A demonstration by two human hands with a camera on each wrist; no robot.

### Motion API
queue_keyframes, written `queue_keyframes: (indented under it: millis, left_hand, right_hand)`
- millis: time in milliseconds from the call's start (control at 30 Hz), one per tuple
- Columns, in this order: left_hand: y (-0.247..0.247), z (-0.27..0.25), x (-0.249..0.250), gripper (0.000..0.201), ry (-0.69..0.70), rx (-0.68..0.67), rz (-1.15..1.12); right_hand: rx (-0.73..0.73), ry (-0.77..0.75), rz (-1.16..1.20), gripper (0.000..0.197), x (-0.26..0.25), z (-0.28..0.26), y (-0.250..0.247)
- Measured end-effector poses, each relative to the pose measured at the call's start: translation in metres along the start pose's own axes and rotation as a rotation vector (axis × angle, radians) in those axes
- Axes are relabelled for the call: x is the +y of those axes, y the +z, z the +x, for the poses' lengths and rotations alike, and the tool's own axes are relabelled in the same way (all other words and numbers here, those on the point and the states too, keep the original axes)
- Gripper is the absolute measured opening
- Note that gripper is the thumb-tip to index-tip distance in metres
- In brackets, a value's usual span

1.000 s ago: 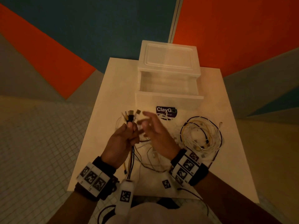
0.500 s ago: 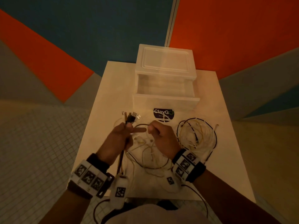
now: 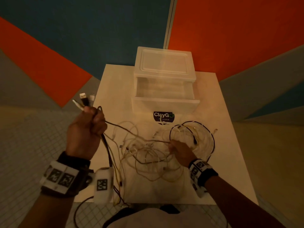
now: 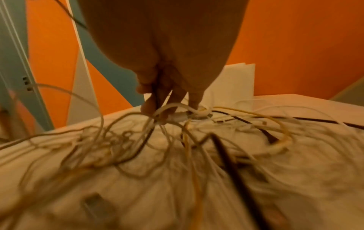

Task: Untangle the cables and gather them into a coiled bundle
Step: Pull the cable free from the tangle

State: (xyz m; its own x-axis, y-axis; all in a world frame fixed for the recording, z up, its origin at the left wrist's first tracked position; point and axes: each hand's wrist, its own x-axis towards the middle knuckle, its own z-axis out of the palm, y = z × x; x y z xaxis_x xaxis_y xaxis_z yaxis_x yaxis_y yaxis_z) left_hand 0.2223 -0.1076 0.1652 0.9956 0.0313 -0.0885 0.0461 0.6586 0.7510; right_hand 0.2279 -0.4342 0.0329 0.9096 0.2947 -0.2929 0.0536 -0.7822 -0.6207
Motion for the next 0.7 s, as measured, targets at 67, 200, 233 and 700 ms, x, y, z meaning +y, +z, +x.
queue_keyframes:
  millis: [67,200,233,700]
  left_hand:
    - [0.010,-0.002,-0.011,0.021,-0.042,0.023,0.100]
    - [0.034,-0.008,-0.045,0.020,-0.181,0.059,0.384]
    - [0.039,-0.010,-0.052,0.020,-0.201,0.045,0.457]
    - [0.058,-0.005,-0.069,0.023,-0.401,0.186,0.243]
  right_hand:
    - [0.116,-0.123,-0.018,0.036,-0.019,0.007,-0.002]
    - [0.244,-0.308,0.132,0.033,-0.075,0.011,-0.002]
    - [0.270,-0.336,0.161,0.028,-0.088,0.009,-0.003]
    - [0.276,-0.380,0.194,0.028,-0.118,-0.013,0.005]
